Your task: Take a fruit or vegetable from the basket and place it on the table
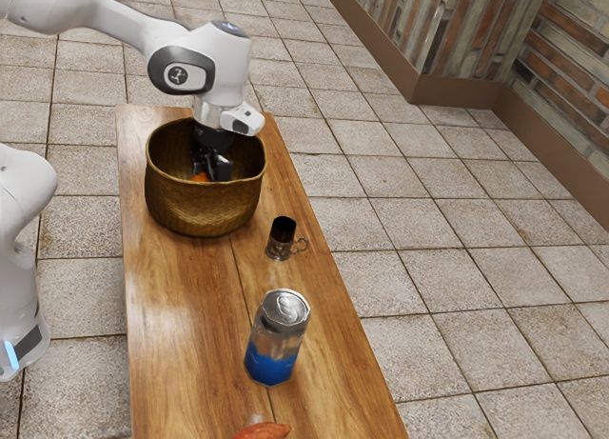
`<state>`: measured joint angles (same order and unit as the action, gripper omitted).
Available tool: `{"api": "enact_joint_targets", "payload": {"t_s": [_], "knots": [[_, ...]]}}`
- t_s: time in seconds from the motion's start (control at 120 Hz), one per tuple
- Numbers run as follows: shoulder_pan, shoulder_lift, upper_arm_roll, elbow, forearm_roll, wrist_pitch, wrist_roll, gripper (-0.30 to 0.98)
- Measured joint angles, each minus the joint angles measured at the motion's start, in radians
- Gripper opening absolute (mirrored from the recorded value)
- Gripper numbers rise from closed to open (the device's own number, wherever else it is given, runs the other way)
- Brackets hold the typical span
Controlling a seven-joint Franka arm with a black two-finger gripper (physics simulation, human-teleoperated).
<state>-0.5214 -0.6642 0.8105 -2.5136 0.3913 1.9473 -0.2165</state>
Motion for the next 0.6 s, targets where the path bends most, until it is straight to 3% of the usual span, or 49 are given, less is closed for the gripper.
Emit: {"api": "enact_joint_targets", "payload": {"t_s": [0.442, 0.6], "knots": [[-0.002, -0.001, 0.007, -0.006, 0.010, 0.028, 0.000, 0.68], [-0.004, -0.002, 0.013, -0.006, 0.001, 0.022, 0.024, 0.74]]}}
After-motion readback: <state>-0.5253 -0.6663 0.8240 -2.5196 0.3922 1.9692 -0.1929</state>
